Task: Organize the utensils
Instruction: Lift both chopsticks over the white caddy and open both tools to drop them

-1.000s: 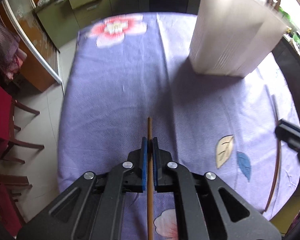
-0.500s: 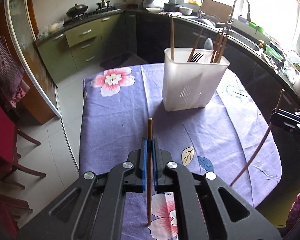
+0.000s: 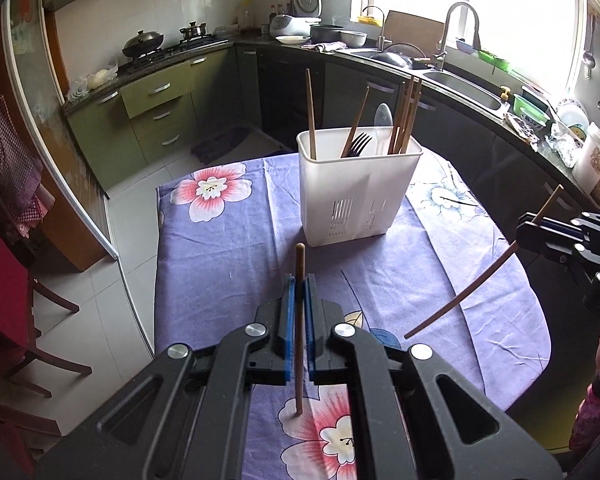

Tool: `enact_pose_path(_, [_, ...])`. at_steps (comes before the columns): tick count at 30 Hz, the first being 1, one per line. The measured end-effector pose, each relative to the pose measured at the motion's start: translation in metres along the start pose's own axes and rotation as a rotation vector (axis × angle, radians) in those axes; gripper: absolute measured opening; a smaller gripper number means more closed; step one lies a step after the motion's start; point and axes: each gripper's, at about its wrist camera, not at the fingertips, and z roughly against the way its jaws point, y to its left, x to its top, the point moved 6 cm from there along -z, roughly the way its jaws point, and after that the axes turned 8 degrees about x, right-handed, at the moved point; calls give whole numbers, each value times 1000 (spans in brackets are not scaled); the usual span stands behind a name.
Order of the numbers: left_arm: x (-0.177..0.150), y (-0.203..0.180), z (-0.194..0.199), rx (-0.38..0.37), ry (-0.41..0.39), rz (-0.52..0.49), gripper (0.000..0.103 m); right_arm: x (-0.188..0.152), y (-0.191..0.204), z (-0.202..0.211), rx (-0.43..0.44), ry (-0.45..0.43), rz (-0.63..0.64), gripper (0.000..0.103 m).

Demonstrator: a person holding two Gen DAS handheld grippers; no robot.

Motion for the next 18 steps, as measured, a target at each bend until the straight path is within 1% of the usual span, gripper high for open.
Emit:
enact_pose_path(11, [16,-9,7,-21,-24,-11,4,8,0,2,6,-2,3,6])
enact_pose_path(18, [29,-11,12,-30,-39,-13,5,19,2,7,12,-11,12,6])
